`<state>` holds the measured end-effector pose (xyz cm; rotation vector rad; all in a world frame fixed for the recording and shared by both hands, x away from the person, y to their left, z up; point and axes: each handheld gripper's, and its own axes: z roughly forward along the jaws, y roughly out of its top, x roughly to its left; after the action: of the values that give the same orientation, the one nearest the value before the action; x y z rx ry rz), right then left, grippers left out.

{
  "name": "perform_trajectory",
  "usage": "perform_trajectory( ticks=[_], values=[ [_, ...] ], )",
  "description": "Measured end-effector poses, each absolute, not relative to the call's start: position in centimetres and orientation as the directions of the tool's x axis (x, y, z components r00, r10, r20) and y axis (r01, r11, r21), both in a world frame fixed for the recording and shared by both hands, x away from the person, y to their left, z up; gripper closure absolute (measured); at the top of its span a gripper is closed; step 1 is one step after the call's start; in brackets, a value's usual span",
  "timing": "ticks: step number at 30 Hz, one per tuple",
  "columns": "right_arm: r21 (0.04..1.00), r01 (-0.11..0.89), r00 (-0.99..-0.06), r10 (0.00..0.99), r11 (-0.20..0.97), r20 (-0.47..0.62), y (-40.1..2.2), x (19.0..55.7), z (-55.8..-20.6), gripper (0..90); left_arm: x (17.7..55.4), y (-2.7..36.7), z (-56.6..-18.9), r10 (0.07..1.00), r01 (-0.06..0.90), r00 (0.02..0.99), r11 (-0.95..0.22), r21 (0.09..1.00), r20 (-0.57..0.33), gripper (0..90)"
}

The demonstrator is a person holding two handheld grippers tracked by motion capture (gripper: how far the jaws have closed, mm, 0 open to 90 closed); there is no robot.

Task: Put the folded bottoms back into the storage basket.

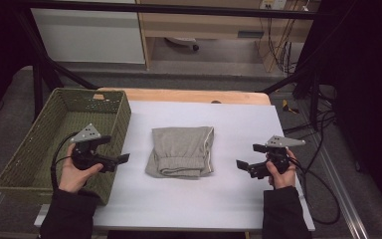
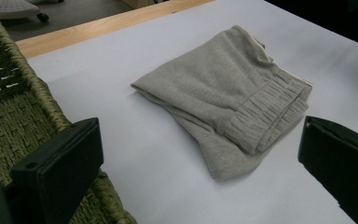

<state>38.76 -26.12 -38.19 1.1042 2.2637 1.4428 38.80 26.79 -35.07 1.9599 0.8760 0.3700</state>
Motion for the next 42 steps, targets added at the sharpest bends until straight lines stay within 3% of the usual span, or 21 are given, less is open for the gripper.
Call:
perform_trajectory(
  ticks=[42],
  values=[
    [0.851, 0.469, -0.684, 0.707, 0.236, 0.181, -26.0, 38.9, -38.4, 1.0, 38.2, 25.1, -32.9, 0.722, 0.411, 0.69, -0.325, 0.852, -0.057, 0.0]
  ],
)
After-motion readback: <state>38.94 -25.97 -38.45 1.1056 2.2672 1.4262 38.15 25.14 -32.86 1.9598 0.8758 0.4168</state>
